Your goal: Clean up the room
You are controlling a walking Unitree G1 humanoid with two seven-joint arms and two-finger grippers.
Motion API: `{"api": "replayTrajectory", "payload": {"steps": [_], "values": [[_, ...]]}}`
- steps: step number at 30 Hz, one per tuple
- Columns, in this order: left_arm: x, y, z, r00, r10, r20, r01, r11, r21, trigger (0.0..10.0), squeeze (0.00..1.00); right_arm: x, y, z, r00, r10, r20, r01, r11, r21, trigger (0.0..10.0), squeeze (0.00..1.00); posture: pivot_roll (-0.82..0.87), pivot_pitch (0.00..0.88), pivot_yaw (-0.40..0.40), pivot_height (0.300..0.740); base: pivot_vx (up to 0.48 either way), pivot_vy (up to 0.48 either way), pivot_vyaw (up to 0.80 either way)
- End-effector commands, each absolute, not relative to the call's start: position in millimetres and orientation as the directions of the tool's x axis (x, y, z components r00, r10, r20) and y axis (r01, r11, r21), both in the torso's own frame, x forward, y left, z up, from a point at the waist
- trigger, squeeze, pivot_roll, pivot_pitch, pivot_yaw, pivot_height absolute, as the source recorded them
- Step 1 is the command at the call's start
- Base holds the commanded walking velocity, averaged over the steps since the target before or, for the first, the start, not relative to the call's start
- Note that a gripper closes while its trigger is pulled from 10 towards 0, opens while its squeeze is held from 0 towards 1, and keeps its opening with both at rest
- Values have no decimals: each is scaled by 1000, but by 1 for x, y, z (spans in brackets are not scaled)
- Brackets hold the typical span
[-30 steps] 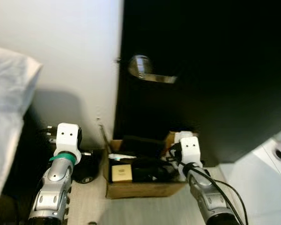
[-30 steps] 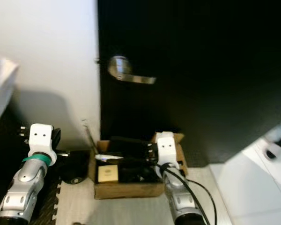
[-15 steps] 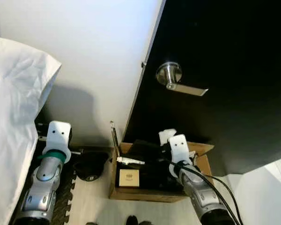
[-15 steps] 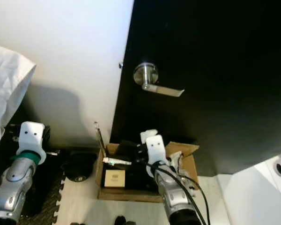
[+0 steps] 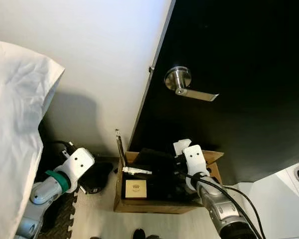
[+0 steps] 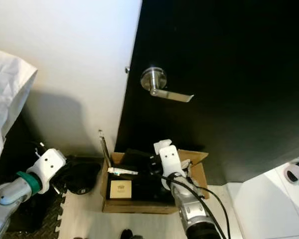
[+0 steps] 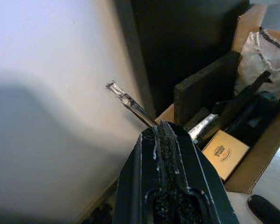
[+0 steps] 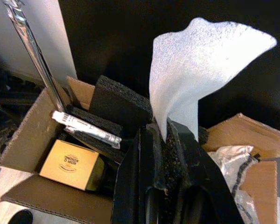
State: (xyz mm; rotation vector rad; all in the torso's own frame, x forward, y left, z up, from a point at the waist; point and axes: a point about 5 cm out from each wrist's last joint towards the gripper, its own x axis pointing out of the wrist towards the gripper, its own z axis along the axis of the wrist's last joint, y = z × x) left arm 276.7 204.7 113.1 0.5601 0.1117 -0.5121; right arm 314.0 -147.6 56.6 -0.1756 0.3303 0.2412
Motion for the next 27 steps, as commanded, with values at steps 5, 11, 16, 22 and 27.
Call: {"api": "replayTrajectory", "payload": {"steps": [5, 11, 16, 22, 27], "values": [[289, 194, 104, 912, -353, -210, 410, 756, 510, 10000, 0, 308, -168, 40, 915, 90, -393, -164, 974, -158, 10000, 0, 107, 151, -160, 740, 0, 0, 0], [305, 176, 108, 950, -288, -121, 311, 835, 454, 10000, 0, 315, -195, 45, 936, -98, -339, 48, 987, -153, 10000, 0, 110, 138, -163, 740, 0, 0, 0], [306, 178, 104, 957, -254, -139, 289, 838, 462, 10000, 0, 317, -205, 48, 930, -176, -322, 124, 977, -175, 10000, 0, 123, 126, -156, 740, 0, 0, 0], [306, 183, 99, 967, -195, -161, 248, 862, 443, 10000, 0, 310, -202, 29, 900, -161, -404, 115, 984, -136, 10000, 0, 131, 132, -141, 740, 0, 0, 0], [308, 182, 99, 967, -197, -159, 249, 858, 449, 10000, 0, 306, -188, 21, 893, -44, -447, -4, 994, -106, 10000, 0, 116, 156, -162, 740, 0, 0, 0]]}}
